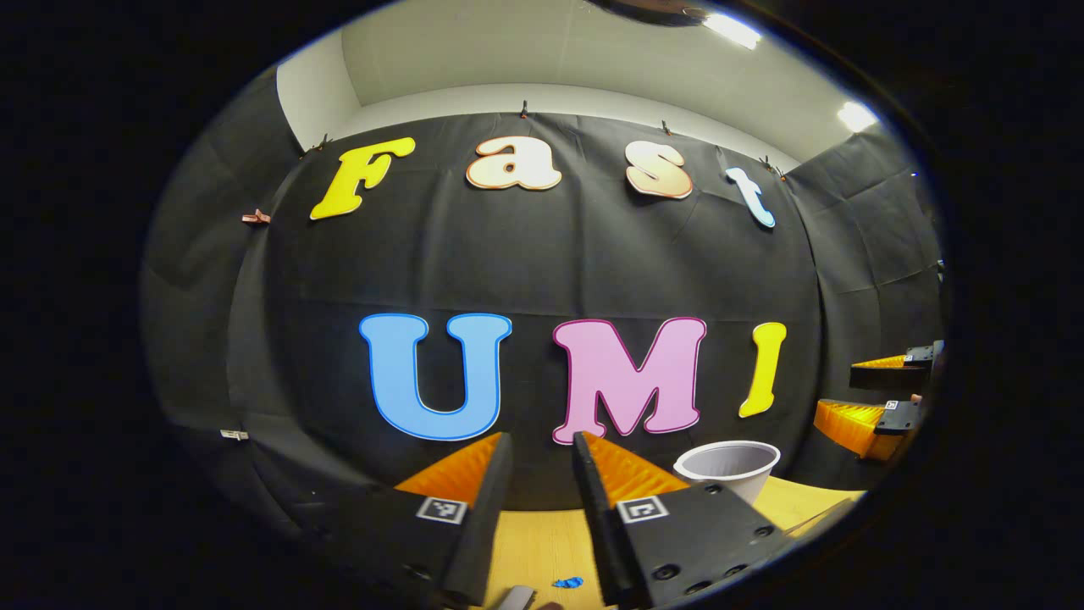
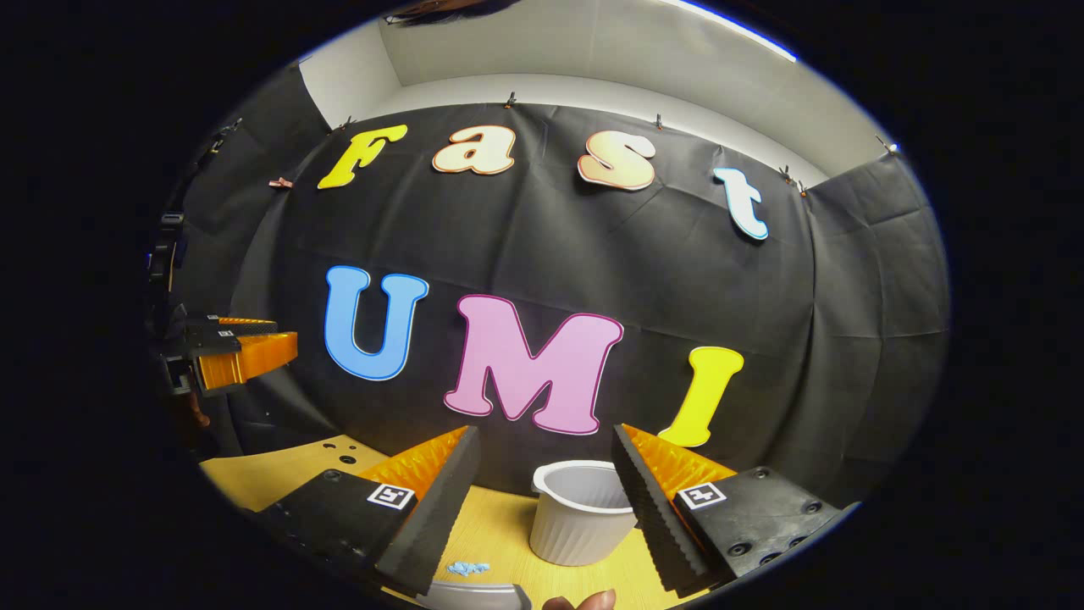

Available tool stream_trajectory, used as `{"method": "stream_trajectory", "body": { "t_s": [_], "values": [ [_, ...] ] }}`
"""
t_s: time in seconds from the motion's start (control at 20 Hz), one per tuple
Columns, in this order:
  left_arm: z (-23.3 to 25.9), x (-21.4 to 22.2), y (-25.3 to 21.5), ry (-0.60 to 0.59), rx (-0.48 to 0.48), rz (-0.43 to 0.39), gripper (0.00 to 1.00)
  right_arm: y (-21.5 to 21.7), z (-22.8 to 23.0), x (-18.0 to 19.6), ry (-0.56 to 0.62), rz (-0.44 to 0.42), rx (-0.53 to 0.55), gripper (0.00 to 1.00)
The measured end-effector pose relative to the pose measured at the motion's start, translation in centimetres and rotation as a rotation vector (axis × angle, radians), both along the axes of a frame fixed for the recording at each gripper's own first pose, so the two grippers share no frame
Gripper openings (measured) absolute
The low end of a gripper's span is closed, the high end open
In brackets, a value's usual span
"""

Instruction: Pick up the small broom and dustpan from the desktop, sweep the trash into the dustpan with the broom, and then empty the trash into the garbage bin.

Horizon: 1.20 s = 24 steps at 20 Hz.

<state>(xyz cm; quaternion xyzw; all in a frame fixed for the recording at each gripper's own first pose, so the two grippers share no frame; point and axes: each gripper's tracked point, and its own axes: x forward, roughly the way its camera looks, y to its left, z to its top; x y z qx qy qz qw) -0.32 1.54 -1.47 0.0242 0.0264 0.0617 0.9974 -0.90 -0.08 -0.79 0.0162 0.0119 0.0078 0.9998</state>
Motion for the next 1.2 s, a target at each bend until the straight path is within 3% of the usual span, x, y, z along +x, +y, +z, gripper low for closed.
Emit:
{"method": "stream_trajectory", "body": {
  "t_s": [0.05,0.2,0.35,0.55,0.75,0.95,1.2],
  "values": [
    [-0.2,-0.1,-0.2,0.005,-0.002,-0.004,0.65,0.0,0.1,0.0,-0.002,0.003,0.006,0.96],
    [-0.7,-0.1,-0.6,0.025,-0.010,-0.016,0.75,0.3,0.0,0.0,-0.003,0.012,0.017,0.96],
    [-1.8,-0.3,-0.9,0.055,0.007,-0.038,0.91,1.0,-1.1,-0.5,0.045,0.074,0.042,0.97],
    [-3.8,-1.2,-0.2,0.112,0.012,-0.034,0.91,3.0,-7.2,-4.5,0.260,0.261,0.135,0.97],
    [-5.9,-2.1,0.9,0.171,0.006,-0.001,0.92,3.8,-16.2,-9.6,0.542,0.360,0.112,0.97],
    [-7.4,-2.3,1.3,0.213,-0.003,0.008,0.92,4.8,-25.0,-12.7,0.773,0.413,0.036,0.97],
    [-7.9,-2.7,2.1,0.229,-0.003,0.030,0.93,5.8,-32.9,-14.3,0.978,0.407,0.029,0.96]
  ]
}}
